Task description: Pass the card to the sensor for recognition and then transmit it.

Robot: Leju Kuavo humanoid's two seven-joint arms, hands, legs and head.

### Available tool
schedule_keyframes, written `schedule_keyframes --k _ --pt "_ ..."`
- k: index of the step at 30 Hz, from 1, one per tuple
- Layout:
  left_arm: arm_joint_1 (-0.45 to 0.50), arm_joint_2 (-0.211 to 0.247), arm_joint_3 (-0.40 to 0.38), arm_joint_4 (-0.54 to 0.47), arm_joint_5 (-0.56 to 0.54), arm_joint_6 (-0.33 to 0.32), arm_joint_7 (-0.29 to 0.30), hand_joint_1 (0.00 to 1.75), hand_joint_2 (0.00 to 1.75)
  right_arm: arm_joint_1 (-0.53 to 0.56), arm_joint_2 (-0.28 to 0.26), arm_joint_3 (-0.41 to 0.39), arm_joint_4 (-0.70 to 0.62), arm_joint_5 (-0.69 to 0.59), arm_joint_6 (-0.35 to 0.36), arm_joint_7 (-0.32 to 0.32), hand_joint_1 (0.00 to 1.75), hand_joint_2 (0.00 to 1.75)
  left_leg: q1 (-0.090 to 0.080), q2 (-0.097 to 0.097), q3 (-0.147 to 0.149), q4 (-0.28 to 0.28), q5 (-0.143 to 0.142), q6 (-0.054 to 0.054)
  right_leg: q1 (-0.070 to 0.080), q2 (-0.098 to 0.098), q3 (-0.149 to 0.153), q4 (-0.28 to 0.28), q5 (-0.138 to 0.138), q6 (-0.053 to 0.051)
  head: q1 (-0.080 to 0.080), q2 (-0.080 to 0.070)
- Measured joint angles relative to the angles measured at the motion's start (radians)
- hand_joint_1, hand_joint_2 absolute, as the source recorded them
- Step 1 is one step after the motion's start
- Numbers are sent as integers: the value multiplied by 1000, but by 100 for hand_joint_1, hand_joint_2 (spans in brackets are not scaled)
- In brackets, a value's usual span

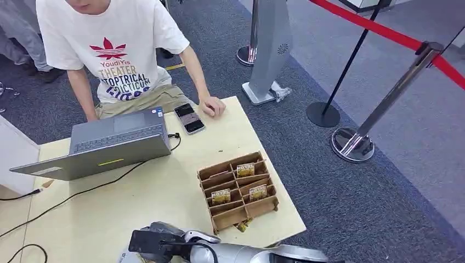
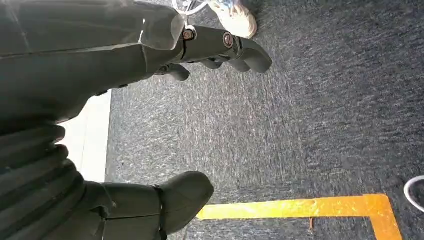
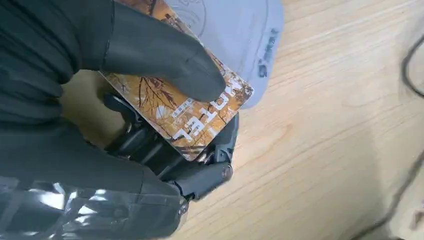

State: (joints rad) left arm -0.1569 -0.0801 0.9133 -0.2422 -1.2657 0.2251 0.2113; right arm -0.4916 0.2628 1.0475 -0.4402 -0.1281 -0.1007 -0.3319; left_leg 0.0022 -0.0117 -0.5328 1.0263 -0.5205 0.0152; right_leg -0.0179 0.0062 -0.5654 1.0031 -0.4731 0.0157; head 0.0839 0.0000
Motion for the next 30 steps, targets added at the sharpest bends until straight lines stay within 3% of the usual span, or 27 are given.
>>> schedule_keyframes --k 13,17,21,30 --pt "8 5 0 8 9 4 -17 0 175 11 -2 -12 7 -39 -12 -34 175 175 0 0 1 0 0 0 0 0 1 0 0 0 0 0" --pt "12 6 -2 8 16 4 -25 0 175 20 -18 -22 -60 -76 -19 -56 175 175 0 0 1 0 0 0 0 0 1 0 0 0 0 0" --pt "16 8 -11 8 28 5 -32 0 175 28 -63 -37 -235 -114 -31 -63 175 175 0 0 1 0 0 0 0 0 1 0 0 0 0 0" --pt "30 8 -21 9 50 6 -50 0 175 45 -193 -140 -811 -138 -71 -73 175 175 0 0 0 0 0 0 0 0 0 0 0 0 0 0"
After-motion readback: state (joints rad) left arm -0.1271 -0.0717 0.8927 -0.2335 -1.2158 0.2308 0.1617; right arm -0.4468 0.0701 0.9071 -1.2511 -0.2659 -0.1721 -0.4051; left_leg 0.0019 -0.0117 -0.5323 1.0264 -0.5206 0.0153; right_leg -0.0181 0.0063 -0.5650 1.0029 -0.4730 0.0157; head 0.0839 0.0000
